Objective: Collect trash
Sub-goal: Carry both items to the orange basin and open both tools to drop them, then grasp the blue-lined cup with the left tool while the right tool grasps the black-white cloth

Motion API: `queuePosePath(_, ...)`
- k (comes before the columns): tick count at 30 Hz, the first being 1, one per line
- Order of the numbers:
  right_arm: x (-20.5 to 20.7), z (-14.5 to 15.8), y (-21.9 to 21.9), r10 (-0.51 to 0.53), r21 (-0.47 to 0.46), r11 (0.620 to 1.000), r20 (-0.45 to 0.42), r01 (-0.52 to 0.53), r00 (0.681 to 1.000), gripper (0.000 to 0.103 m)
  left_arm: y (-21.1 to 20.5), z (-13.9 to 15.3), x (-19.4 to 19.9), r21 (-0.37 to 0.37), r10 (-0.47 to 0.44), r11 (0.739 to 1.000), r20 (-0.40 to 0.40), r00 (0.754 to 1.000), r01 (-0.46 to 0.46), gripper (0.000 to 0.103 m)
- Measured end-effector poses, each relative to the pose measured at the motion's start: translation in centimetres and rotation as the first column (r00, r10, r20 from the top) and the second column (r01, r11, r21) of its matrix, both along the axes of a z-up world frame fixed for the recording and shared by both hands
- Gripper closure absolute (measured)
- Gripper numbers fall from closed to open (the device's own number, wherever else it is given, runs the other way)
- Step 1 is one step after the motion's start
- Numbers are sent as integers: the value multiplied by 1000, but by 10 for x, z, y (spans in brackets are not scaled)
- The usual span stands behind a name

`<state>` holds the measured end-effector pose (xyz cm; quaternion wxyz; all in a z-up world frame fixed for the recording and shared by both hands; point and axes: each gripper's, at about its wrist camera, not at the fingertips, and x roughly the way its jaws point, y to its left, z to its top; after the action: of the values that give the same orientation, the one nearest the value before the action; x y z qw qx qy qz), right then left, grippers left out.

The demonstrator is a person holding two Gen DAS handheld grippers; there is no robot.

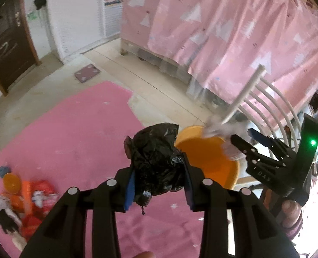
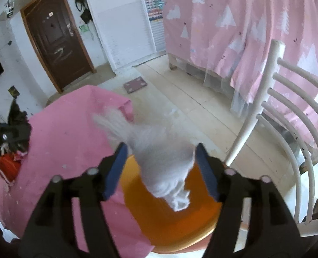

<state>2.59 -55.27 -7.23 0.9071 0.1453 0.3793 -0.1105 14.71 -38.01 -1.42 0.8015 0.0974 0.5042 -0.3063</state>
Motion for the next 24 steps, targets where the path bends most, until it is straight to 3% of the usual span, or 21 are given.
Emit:
queuePosePath(6, -13, 4, -20, -53, 16, 999, 34, 52, 998, 25, -38, -11, -15, -25, -67, 998, -50, 996, 66, 73)
queuePosePath(9, -19, 5, -33, -98, 31, 995, 50, 96, 994, 25, -55, -17, -21, -21, -102, 995, -74, 992, 100, 56)
queuePosePath(11, -26, 7, -44, -120, 39, 992, 64, 117, 991, 25, -62, -17, -26, -33, -128, 991, -82, 988, 126, 34)
queuePosePath(12, -27, 8, -45, -124, 42, 992, 68, 121, 990, 25, -65, -15, -27, -36, -134, 991, -76, 988, 132, 32)
queuePosePath(18, -28, 11, -45, -125, 49, 991, 84, 121, 989, 25, -63, -7, -33, -37, -140, 990, -48, 989, 139, 29)
queuePosePath(24, -13, 16, -24, -79, 31, 997, 77, 76, 994, 25, -27, 10, -22, -49, -95, 994, -21, 995, 94, 29)
